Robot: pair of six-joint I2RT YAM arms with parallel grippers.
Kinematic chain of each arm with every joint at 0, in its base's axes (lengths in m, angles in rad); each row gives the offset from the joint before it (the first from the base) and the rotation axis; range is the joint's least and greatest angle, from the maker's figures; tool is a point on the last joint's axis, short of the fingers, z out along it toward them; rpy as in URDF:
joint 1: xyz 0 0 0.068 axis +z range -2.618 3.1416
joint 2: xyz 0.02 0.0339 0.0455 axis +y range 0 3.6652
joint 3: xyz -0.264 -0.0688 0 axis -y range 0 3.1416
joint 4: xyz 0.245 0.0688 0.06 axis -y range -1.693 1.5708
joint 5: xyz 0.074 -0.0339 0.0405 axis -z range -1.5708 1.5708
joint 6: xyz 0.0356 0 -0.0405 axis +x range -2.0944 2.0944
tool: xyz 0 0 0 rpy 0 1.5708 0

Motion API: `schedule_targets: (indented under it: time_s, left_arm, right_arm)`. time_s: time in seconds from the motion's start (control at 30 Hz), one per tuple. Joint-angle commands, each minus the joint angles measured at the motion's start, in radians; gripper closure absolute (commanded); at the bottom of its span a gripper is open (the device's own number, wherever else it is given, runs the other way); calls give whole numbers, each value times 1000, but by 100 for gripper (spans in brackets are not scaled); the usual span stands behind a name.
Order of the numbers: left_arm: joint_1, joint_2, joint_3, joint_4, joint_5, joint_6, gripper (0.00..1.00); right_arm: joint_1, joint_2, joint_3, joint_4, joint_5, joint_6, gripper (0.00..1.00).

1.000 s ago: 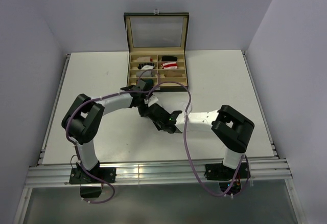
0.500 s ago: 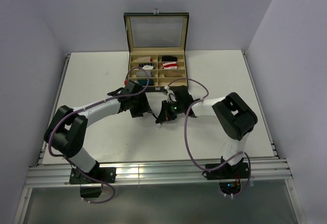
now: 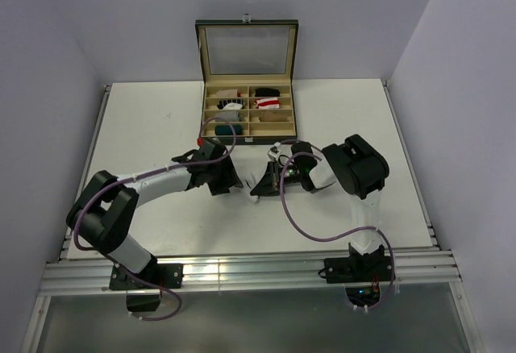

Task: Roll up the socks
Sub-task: Roll the sock at the center of the board.

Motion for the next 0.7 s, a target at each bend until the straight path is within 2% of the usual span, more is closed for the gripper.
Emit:
schedule_targets:
  time_s: [0.0,0.33,0.47,0.67]
  left_arm:
    - [-13,22,30,48,-2,-25,44]
    - [-19,82,122,39,-8,-7,44]
    - [-21,139,150,-1,4,13,49]
    - [-30,202,159,-93,3,62,63]
  right_arm:
    - [-4,19,25,-245,78,-151,100]
    - [-4,21,60,-345,109,-213,100]
    - [-4,10,59,-357,121,-223,100]
    - [-4,-30,66,-412,165,-260,100]
